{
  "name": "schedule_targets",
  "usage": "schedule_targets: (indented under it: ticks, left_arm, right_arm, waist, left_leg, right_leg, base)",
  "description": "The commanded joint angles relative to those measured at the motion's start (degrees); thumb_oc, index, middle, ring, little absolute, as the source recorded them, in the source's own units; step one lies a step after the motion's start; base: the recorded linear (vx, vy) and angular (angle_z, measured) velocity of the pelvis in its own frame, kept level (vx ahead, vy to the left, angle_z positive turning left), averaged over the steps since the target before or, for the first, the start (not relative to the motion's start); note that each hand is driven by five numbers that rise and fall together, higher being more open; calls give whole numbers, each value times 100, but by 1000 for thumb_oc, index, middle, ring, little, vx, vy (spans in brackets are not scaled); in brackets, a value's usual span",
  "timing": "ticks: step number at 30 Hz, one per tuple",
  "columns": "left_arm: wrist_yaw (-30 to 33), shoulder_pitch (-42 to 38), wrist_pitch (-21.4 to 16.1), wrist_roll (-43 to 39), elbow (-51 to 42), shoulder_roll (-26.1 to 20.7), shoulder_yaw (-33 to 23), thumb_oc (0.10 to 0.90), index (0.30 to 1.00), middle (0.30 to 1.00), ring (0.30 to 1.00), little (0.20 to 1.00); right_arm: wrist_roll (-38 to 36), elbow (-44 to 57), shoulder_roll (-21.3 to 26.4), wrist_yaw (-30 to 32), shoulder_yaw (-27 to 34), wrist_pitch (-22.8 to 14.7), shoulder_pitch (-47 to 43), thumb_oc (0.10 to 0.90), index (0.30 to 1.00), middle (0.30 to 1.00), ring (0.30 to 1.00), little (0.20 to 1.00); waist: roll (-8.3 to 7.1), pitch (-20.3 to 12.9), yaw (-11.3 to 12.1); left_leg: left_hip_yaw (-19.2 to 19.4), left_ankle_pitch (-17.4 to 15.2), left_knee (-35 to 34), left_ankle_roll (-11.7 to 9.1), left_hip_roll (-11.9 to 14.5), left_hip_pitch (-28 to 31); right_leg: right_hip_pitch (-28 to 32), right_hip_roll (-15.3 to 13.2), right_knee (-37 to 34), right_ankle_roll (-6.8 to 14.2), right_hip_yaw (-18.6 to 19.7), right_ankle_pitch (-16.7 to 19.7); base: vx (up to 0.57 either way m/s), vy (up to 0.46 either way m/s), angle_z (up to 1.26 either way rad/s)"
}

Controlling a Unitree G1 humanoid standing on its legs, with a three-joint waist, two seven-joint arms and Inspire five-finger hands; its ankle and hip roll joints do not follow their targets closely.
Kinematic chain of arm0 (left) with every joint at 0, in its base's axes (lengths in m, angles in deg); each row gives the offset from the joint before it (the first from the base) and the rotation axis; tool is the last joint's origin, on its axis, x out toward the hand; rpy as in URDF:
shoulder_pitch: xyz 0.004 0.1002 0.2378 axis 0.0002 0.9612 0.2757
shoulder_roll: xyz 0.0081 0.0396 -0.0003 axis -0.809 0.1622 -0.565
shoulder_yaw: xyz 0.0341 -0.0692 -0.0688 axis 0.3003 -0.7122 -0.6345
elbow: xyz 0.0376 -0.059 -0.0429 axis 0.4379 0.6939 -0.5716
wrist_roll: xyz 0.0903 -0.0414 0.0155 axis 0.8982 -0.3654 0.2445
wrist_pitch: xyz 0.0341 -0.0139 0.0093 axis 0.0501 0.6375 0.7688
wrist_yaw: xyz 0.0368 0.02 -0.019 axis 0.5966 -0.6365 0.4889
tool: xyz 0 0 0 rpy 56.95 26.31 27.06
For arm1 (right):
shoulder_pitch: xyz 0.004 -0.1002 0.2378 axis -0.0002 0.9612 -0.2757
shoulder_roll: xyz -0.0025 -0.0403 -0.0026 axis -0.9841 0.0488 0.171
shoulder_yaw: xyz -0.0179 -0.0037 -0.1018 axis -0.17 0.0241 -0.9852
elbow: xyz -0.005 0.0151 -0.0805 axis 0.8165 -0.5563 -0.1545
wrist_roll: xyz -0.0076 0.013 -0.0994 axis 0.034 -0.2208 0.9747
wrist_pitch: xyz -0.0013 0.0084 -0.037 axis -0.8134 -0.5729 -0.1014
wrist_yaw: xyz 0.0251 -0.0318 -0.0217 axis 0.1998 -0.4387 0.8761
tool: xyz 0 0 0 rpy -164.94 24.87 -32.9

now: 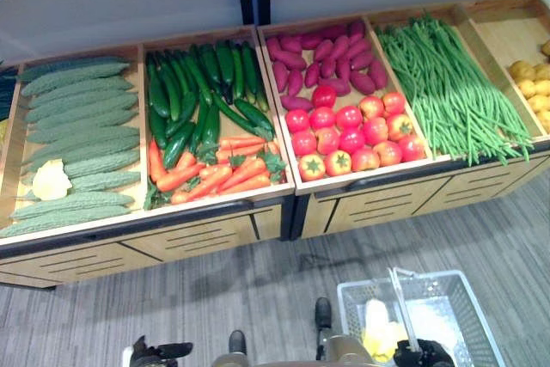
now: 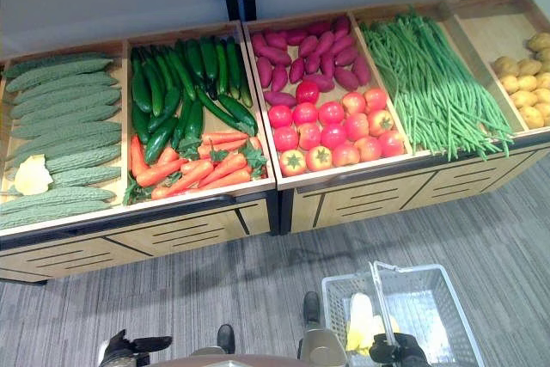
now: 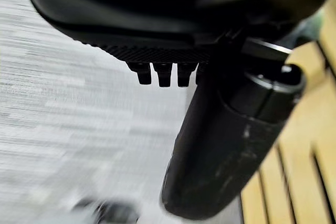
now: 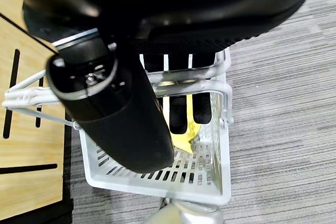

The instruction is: Get the vegetables into the basket

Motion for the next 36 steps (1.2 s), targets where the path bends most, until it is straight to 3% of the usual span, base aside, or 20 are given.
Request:
schedule_targets:
  ticks: [1,10,13,16,19,23,28,31,36]
  left_arm:
    - [806,10,-169,-669,567,-812,-602,900,1000,1000,1000,1000]
    - [1071,310,-594,-1853,471,-1228,-1621,900,1000,1000,1000,1000]
    - [1084,336,-653,-1765,174,-1370,-1635,900,1000,1000,1000,1000]
    - [1557,579,-955,-1164,-1460,-1587,-1626,900,1000,1000,1000,1000]
    - [2016,821,-898,78,-3532,-1801,-1573,900,1000,1000,1000,1000]
    - [2407,819,-274,1986,-5417,-2004,-1632,900,1000,1000,1000,1000]
    - [2341,400,-7,2997,-6474,-2107,-1478,900,1000,1000,1000,1000]
    - [2084,261,78,3258,-6592,-2171,-1259,900,1000,1000,1000,1000]
    - [1382,70,-280,3513,-6658,-2586,-409,900,1000,1000,1000,1000]
  right_arm:
    - [119,61,34,82,10,-198,-132,400,300,300,300,300]
    - [317,-17,278,51,86,-180,-118,400,300,300,300,300]
    - [314,-38,317,64,133,-179,-98,400,300,300,300,300]
    - [319,-42,303,98,281,-223,7,400,300,300,300,300]
    - [334,-33,220,97,416,-231,103,400,300,300,300,300]
    - [383,-41,131,59,522,-235,146,400,300,300,300,300]
    - [431,-29,158,26,459,-253,94,400,300,300,300,300]
    - [495,90,209,0,390,-265,74,400,300,300,300,300]
    - [557,339,346,-31,262,-279,19,400,300,300,300,300]
  waist:
    - [-359,11,-24]
    - [-248,-204,-55]
    - [-234,-227,-39]
    - [-236,-262,34]
    - [-272,-292,85]
    - [-356,-323,114]
    - [-396,-357,49]
    - [-402,-351,5]
    - [-396,-305,-113]
  left_leg:
    - [-7,-89,5,-82,72,-2]
    - [-6,-131,5,-94,39,83]
    - [-23,-124,5,-105,42,82]
    - [-104,-98,5,-115,48,45]
    - [-159,-97,5,-119,48,26]
    - [-225,-130,5,-131,48,7]
    - [-197,-164,5,-126,58,2]
    - [-153,-167,5,-128,62,7]
    - [-69,-163,5,-132,71,32]
  right_leg:
    - [209,-590,161,585,263,-324]
    - [332,-620,75,626,246,-270]
    - [345,-627,69,633,226,-268]
    - [385,-642,56,654,161,-266]
    - [416,-653,47,666,116,-282]
    - [451,-663,31,673,68,-323]
    - [455,-660,22,666,96,-336]
    - [444,-668,23,670,132,-321]
    - [414,-666,28,683,222,-292]
  base:
    - [35,53,-18]
    - [13,30,-6]
    - [0,0,0]
    - [-7,-7,7]
    - [-4,-26,15]
    - [2,-29,11]
    - [-3,-6,2]
    - [-13,1,-3]
    - [-19,15,-9]
